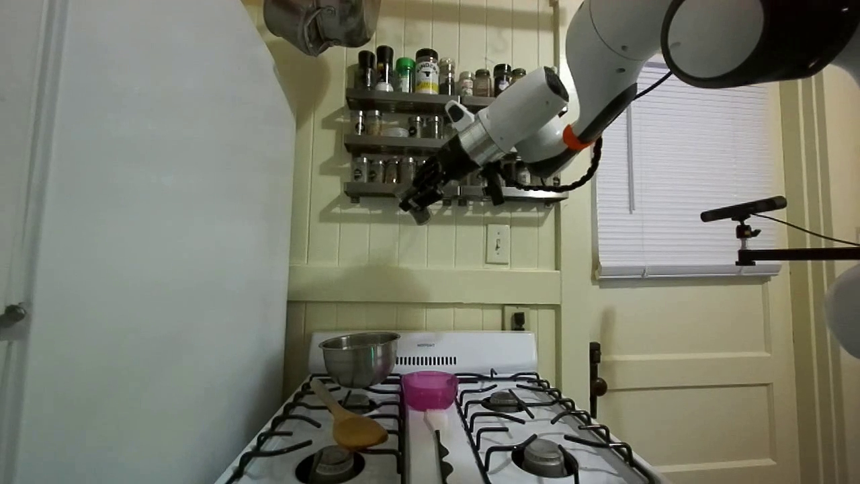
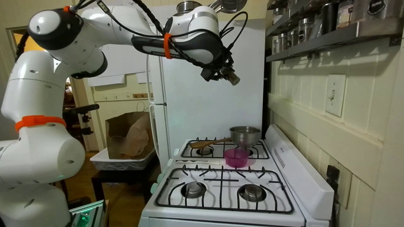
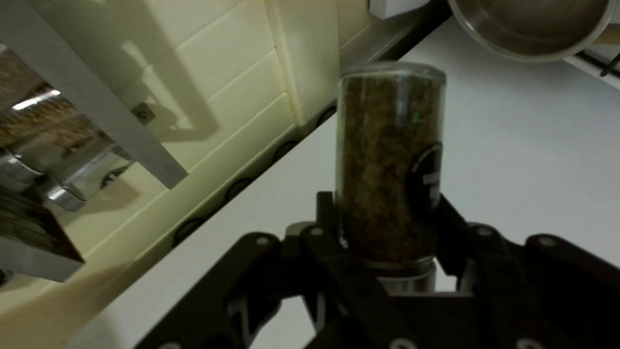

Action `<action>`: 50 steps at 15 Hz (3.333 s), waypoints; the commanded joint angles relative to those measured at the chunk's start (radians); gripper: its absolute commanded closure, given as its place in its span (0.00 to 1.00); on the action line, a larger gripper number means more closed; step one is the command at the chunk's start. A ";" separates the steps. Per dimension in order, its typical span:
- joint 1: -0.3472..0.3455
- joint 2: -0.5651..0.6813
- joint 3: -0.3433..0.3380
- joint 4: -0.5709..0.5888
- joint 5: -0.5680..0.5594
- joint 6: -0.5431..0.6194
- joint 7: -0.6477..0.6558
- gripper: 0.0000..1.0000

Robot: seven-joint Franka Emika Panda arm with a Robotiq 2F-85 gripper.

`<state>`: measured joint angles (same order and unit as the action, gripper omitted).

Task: Pick up one spice from the center of the bottom shelf, sprinkle some of its content into the pot and then place the spice back at the center of the bottom shelf

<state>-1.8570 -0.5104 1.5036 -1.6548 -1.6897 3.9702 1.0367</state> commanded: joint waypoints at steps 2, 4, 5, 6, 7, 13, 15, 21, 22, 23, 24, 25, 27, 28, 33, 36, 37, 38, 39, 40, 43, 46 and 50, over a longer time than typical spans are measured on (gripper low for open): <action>-0.091 0.050 0.046 0.068 0.049 0.049 0.120 0.76; -0.104 0.058 0.053 0.090 0.037 0.047 0.189 0.76; -0.106 0.060 0.055 0.097 0.028 0.053 0.237 0.76; -0.105 0.061 0.053 0.099 0.027 0.047 0.281 0.76; -0.104 0.057 0.046 0.105 0.019 0.045 0.338 0.76; -0.074 0.047 -0.025 0.134 0.034 -0.058 0.550 0.76; -0.054 0.030 -0.079 0.132 0.025 -0.130 0.606 0.76; 0.021 0.029 -0.156 0.102 0.026 -0.236 0.654 0.76; -0.008 0.061 -0.125 0.107 0.032 -0.216 0.600 0.76; -0.004 0.062 -0.126 0.107 0.032 -0.217 0.597 0.51; -0.005 0.062 -0.125 0.106 0.032 -0.217 0.593 0.51; -0.005 0.062 -0.125 0.106 0.032 -0.217 0.592 0.51; -0.006 0.066 -0.125 0.105 0.032 -0.217 0.590 0.76; -0.013 0.033 -0.140 0.105 0.017 -0.232 0.649 0.76; 0.016 -0.038 -0.199 0.075 0.011 -0.293 0.855 0.76; 0.045 -0.087 -0.240 0.055 0.021 -0.340 0.968 0.76; 0.048 -0.106 -0.252 0.054 0.013 -0.350 1.008 0.76; 0.053 -0.124 -0.263 0.051 0.013 -0.369 1.039 0.76; 0.055 -0.140 -0.270 0.049 0.013 -0.385 1.063 0.76; 0.054 -0.156 -0.277 0.046 0.010 -0.392 1.095 0.76; 0.055 -0.193 -0.294 0.048 0.021 -0.429 1.149 0.76; 0.056 -0.223 -0.313 0.046 0.019 -0.442 1.199 0.76; 0.050 -0.189 -0.298 0.050 0.026 -0.436 1.134 0.76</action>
<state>-1.8067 -0.6996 1.2054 -1.6045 -1.6633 3.5340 2.1717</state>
